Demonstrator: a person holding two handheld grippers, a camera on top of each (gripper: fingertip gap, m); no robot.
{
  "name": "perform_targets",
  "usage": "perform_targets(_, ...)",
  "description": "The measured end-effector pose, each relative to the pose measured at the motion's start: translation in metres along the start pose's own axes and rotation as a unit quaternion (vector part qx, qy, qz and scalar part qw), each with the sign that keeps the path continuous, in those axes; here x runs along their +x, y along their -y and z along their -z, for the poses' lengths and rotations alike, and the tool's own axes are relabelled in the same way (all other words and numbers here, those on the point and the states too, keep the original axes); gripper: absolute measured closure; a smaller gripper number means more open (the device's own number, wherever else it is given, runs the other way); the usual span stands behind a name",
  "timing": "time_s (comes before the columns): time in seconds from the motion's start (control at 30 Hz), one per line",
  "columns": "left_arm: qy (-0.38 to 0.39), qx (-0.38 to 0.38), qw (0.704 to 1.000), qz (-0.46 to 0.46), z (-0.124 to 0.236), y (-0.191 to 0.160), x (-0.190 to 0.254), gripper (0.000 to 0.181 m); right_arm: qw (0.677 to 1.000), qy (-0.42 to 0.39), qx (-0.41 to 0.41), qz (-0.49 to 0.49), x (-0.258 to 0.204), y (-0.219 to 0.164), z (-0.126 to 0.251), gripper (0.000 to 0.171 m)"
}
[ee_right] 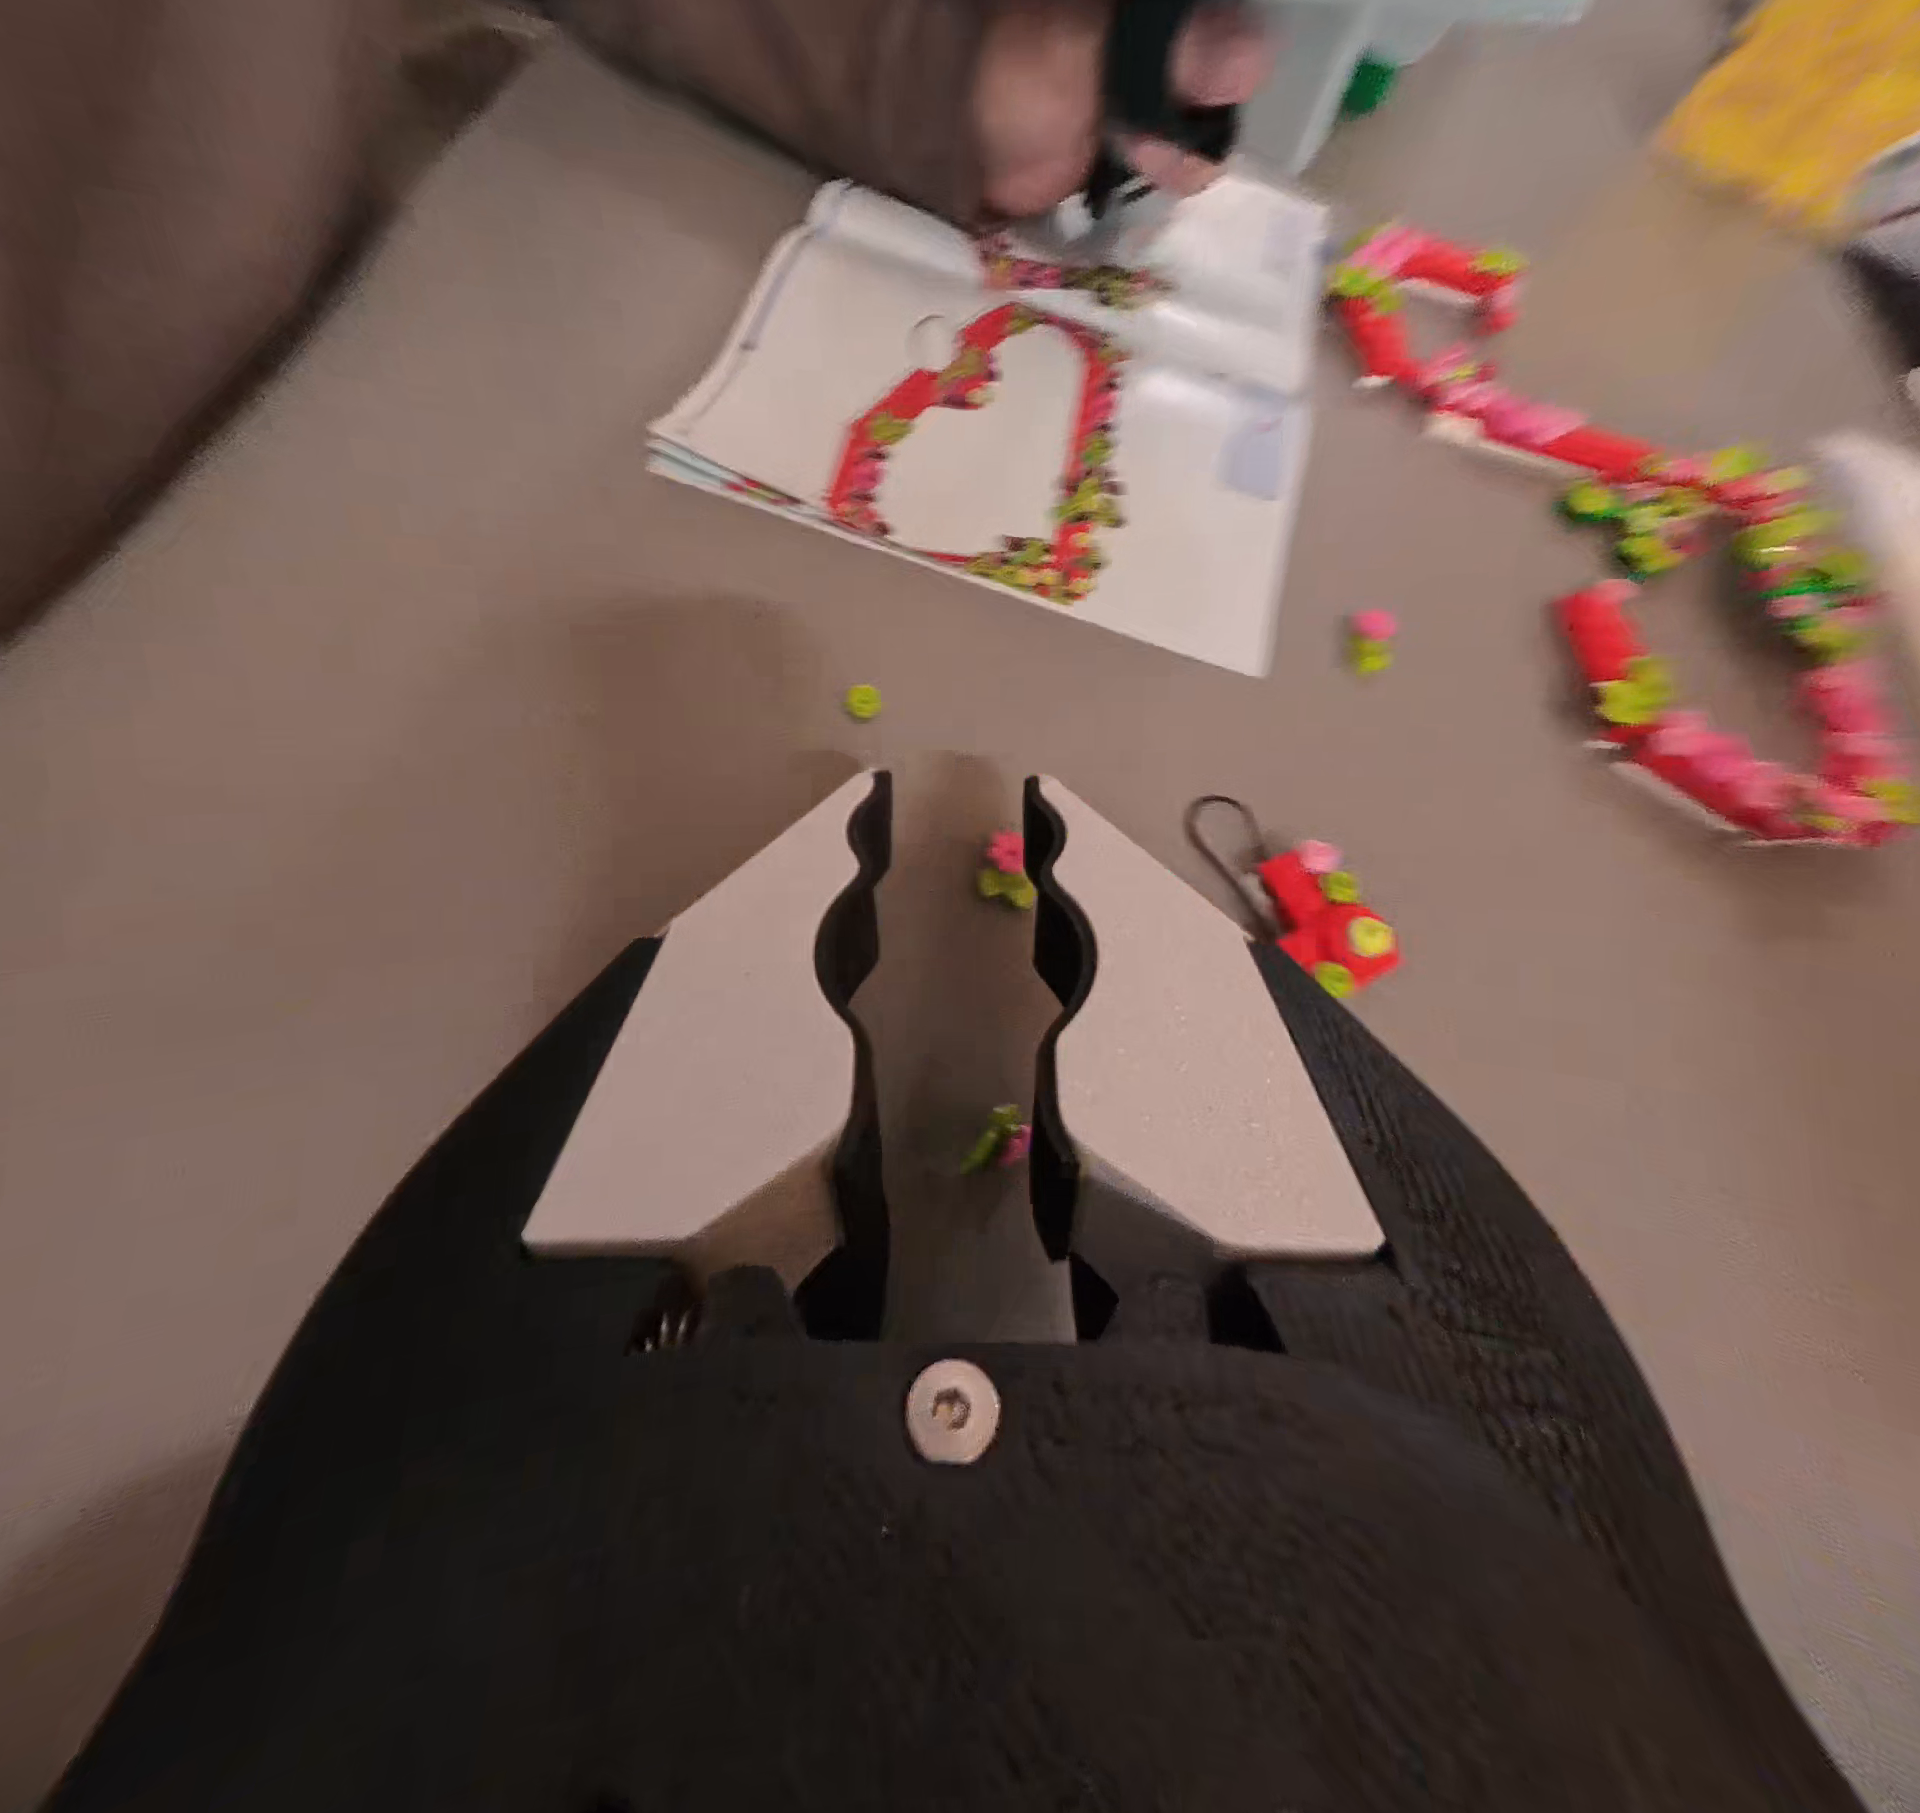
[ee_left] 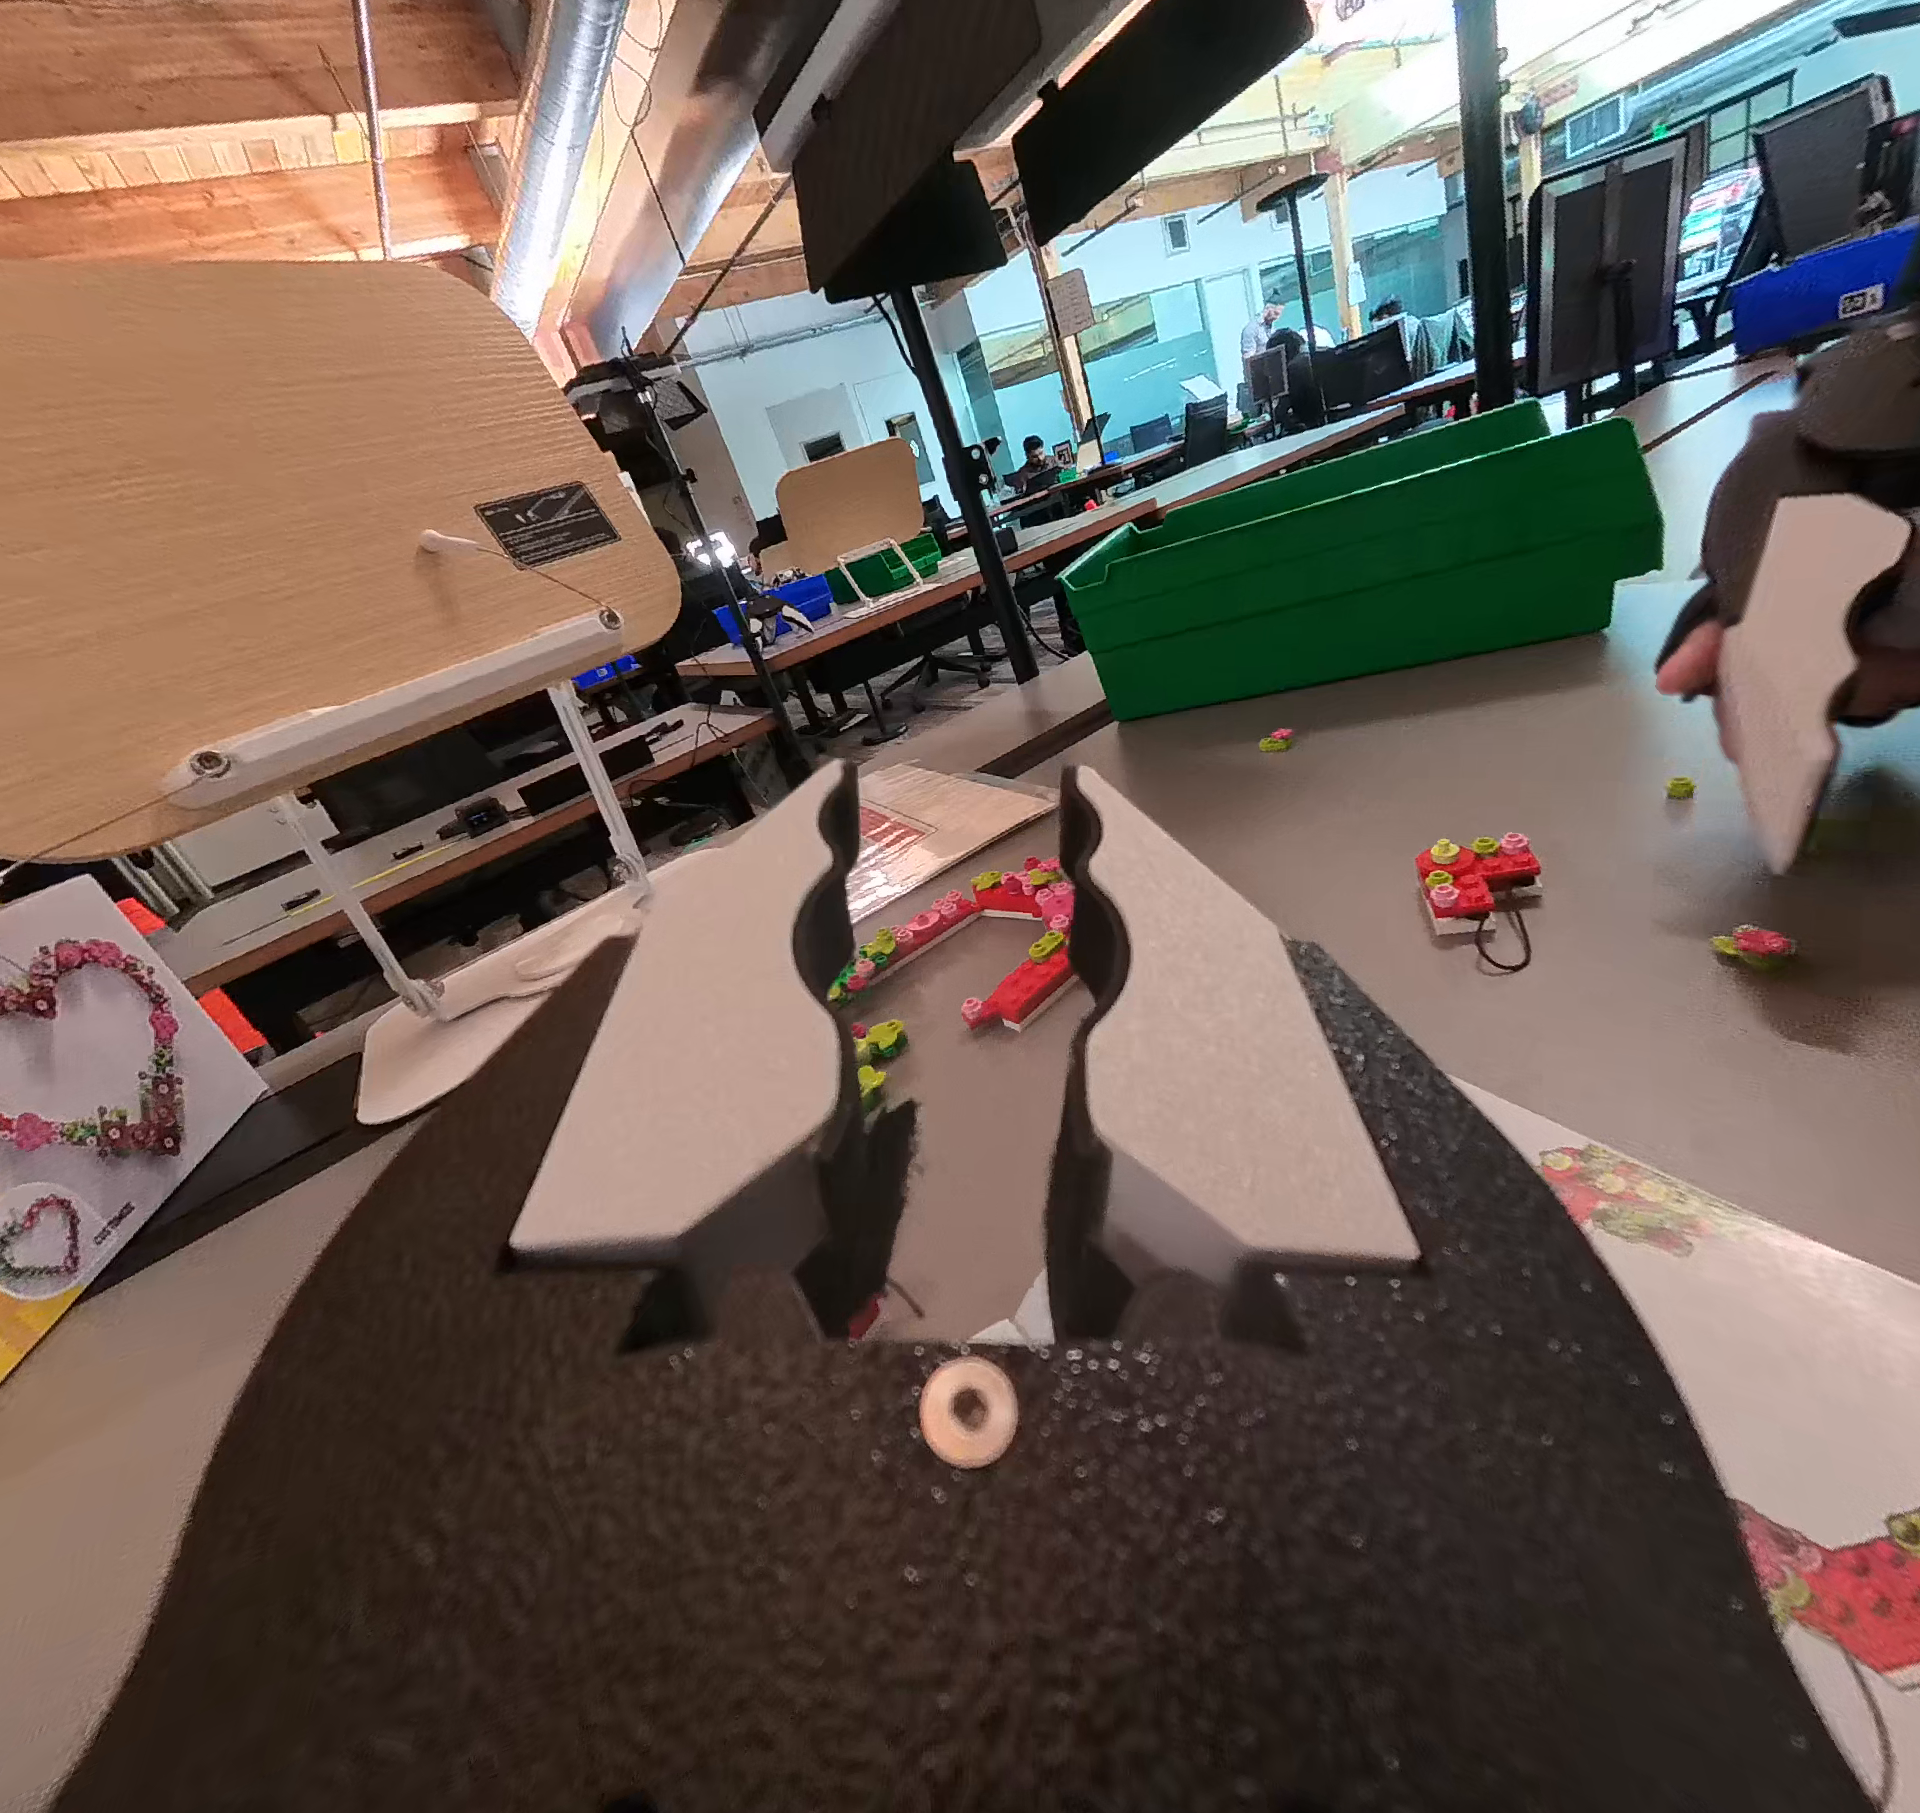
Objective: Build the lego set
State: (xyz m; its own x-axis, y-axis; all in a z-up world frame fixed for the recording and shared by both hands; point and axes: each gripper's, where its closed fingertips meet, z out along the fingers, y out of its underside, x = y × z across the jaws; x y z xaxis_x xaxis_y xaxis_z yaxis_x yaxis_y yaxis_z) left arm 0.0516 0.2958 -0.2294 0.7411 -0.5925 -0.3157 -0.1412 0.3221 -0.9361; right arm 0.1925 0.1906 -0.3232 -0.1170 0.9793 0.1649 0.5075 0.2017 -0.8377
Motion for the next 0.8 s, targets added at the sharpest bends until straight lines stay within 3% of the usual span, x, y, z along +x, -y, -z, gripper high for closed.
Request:
perform_targets(0.13,-0.004,-0.005,1.0,0.003,-0.001,-0.002,0.001,0.145,0.994,0.096,-0.046,-0.026,-0.017,-0.004,-0.003,0.15)
perform_targets(0.3,-0.015,-0.011,1.0,0.001,-0.002,-0.004,0.006,0.146,0.996,0.054,-0.07,-0.031,0.007,-0.018,0.008,0.152)
perform_targets(0.57,-0.034,-0.022,0.999,-0.036,-0.003,-0.005,0.019,0.146,0.991,0.12,-0.055,-0.021,0.012,-0.021,-0.006,0.149)
perform_targets(0.8,-0.1,-0.074,0.992,0.014,-0.009,-0.015,0.041,0.134,0.988,0.133,-0.076,-0.002,0.009,-0.027,-0.012,0.157)
